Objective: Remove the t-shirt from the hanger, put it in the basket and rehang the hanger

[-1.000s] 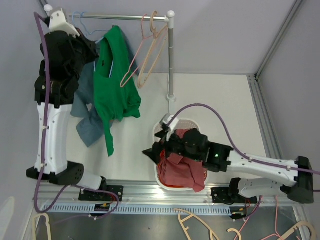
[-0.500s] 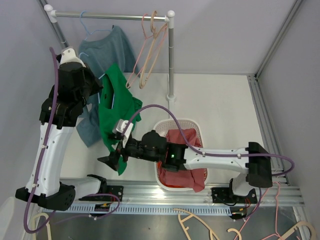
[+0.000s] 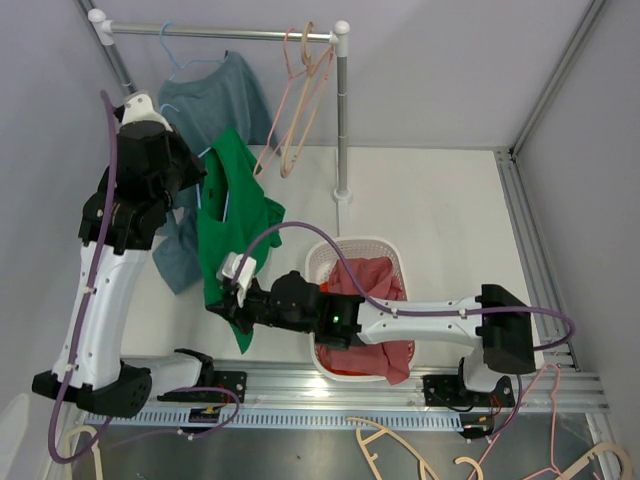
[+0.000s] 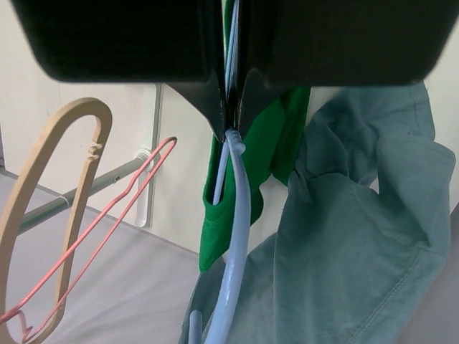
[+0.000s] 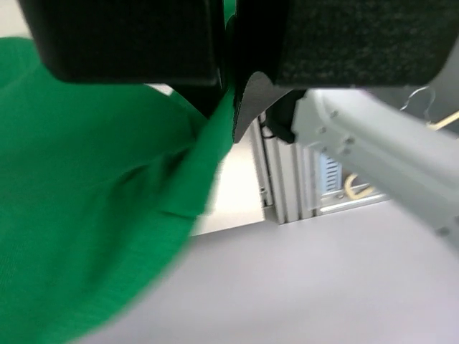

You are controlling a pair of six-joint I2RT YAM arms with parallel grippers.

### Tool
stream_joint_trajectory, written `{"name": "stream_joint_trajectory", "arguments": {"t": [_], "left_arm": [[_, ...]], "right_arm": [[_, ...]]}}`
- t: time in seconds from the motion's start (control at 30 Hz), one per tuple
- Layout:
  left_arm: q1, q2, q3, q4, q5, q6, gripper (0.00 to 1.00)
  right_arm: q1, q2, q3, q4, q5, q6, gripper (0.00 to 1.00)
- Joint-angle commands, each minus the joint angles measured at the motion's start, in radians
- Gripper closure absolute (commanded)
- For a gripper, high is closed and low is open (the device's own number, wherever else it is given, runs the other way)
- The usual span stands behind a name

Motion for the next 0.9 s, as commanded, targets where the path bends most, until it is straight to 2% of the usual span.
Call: {"name": "stream_joint_trajectory", "arguments": {"t": [0.0, 0.07, 0.17, 0.23, 0.37, 0.5, 0.57, 0.6, 0.67, 0.7, 0.73, 0.87], "left_arm": [[0.001, 0.064, 0.089, 0.008, 0.036, 0.019, 0.99], [0.02, 0.145, 0.13, -0.043, 0.084, 0.022, 0.99], [0.027, 0.269, 0.332, -0.19, 0.113, 0.045, 0.99], [0.027, 0.301, 0.383, -0.258, 0.11, 0.057, 0.99], [0.027, 0.249, 0.323, -0.226, 0.136, 0.066, 0.99], [0.025, 0.09, 0.228, -0.18, 0.194, 0.059, 0.99], [0.025, -0.001, 0.15, -0.11, 0.231, 0.059, 0.99], [0.024, -0.049, 0.056, -0.086, 0.266, 0.06, 1.0], [0.022, -0.208, -0.082, -0.021, 0.324, 0.071, 0.99], [0.022, -0.257, -0.083, -0.011, 0.334, 0.076, 0.99], [0.022, -0.355, -0.143, -0.003, 0.335, 0.083, 1.0], [0.022, -0.581, -0.319, 0.015, 0.381, 0.111, 0.99]], "right_arm": [[0.091, -0.099, -0.035, 0.005, -0.032, -0.011, 1.0], [0.14, -0.12, -0.058, -0.022, -0.029, -0.026, 1.0], [0.226, -0.116, -0.088, -0.079, 0.0, -0.032, 1.0], [0.251, -0.097, -0.1, -0.122, 0.005, -0.026, 1.0], [0.245, -0.091, -0.135, -0.135, 0.083, -0.015, 1.0], [0.158, -0.134, -0.149, -0.136, 0.114, 0.012, 1.0], [0.106, -0.146, -0.138, -0.162, 0.158, 0.07, 1.0], [0.04, -0.146, -0.118, -0.176, 0.173, 0.098, 1.0], [-0.061, -0.139, -0.069, -0.248, 0.198, 0.184, 1.0], [-0.088, -0.135, -0.054, -0.271, 0.212, 0.205, 1.0], [-0.112, -0.132, -0.04, -0.315, 0.239, 0.224, 1.0], [-0.23, -0.088, 0.043, -0.464, 0.313, 0.314, 1.0]]}}
